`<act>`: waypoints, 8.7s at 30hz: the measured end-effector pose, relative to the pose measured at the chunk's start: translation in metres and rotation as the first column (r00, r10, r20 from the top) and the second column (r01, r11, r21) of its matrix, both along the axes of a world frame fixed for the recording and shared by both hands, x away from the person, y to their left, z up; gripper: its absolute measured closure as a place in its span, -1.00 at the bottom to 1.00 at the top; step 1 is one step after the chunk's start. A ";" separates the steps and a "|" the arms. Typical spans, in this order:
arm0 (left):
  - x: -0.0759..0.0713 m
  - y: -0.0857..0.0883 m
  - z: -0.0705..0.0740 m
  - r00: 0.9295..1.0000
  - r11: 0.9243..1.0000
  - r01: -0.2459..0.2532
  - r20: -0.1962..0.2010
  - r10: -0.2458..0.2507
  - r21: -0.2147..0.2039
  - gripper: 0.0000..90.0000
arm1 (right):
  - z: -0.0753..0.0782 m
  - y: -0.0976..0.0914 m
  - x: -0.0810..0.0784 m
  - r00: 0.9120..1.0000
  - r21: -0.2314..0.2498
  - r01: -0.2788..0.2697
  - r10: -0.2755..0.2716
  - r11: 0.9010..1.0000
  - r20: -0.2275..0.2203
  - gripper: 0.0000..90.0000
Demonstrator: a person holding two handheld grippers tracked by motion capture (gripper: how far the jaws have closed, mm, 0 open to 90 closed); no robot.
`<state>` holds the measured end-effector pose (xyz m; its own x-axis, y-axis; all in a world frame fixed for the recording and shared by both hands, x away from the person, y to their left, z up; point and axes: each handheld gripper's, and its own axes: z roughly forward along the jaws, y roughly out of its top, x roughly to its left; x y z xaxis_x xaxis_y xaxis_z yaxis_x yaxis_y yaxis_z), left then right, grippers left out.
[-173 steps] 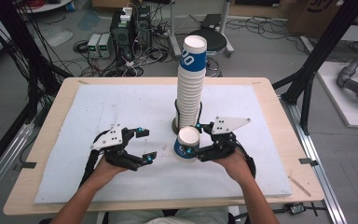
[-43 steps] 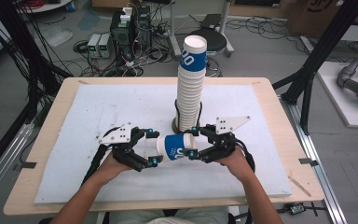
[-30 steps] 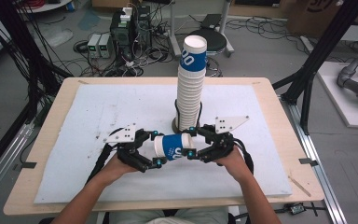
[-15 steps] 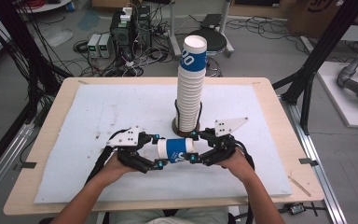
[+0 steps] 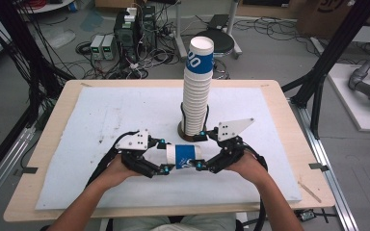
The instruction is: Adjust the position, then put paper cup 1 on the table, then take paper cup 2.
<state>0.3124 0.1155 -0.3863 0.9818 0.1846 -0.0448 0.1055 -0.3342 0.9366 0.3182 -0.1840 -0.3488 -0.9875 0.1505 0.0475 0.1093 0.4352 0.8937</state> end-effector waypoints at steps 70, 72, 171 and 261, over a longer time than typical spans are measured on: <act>0.005 0.013 0.010 0.993 0.980 -0.119 -0.018 0.118 -0.159 -0.61 | -0.009 0.008 0.006 0.996 -0.147 0.048 -0.037 0.988 0.080 -0.32; 0.005 0.013 0.010 0.993 0.979 -0.121 -0.006 0.122 -0.166 -0.61 | -0.011 0.004 0.006 0.996 -0.112 0.054 -0.047 0.992 0.071 -0.32; 0.018 0.097 -0.020 0.871 0.854 -0.473 0.031 0.491 -0.216 -0.62 | -0.090 -0.133 0.055 0.654 0.041 0.757 -0.755 0.652 -0.058 -0.34; 0.018 0.100 -0.022 0.873 0.848 -0.478 -0.013 0.488 -0.229 -0.62 | -0.035 -0.139 -0.018 0.759 0.135 0.642 -0.650 0.755 0.027 -0.57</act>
